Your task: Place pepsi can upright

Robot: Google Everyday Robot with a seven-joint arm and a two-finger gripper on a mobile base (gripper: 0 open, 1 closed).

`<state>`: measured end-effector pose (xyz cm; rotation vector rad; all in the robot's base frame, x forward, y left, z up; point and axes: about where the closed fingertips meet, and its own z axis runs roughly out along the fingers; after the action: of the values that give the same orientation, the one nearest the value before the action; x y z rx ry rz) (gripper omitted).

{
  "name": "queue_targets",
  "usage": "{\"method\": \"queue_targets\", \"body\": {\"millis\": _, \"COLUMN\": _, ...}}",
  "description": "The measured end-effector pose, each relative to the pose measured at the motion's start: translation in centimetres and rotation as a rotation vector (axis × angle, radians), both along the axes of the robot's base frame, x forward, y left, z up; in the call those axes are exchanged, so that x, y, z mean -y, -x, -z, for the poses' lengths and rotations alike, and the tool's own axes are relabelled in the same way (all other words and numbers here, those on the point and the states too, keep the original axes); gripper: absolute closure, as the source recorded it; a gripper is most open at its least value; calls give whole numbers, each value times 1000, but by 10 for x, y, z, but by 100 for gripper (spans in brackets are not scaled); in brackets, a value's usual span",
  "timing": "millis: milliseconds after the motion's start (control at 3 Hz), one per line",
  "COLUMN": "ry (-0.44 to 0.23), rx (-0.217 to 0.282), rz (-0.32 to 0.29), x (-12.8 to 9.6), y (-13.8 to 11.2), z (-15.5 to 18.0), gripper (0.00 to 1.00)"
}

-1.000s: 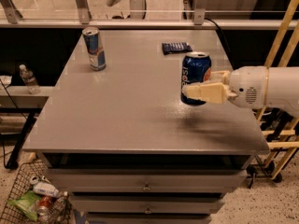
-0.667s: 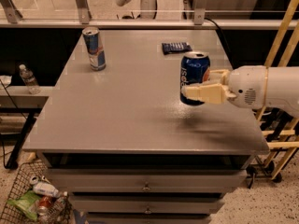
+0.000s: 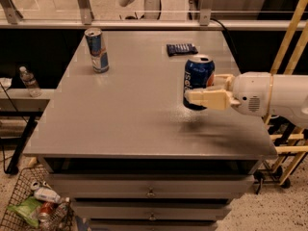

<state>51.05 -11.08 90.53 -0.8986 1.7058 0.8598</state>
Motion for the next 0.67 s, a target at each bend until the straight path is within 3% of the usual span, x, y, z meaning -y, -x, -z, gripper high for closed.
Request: {"method": "queue_targets", "body": {"millis": 667, "ry": -82, "rx": 116, "rz": -42, "x": -25, "y": 2, "z": 18, "gripper": 100}}
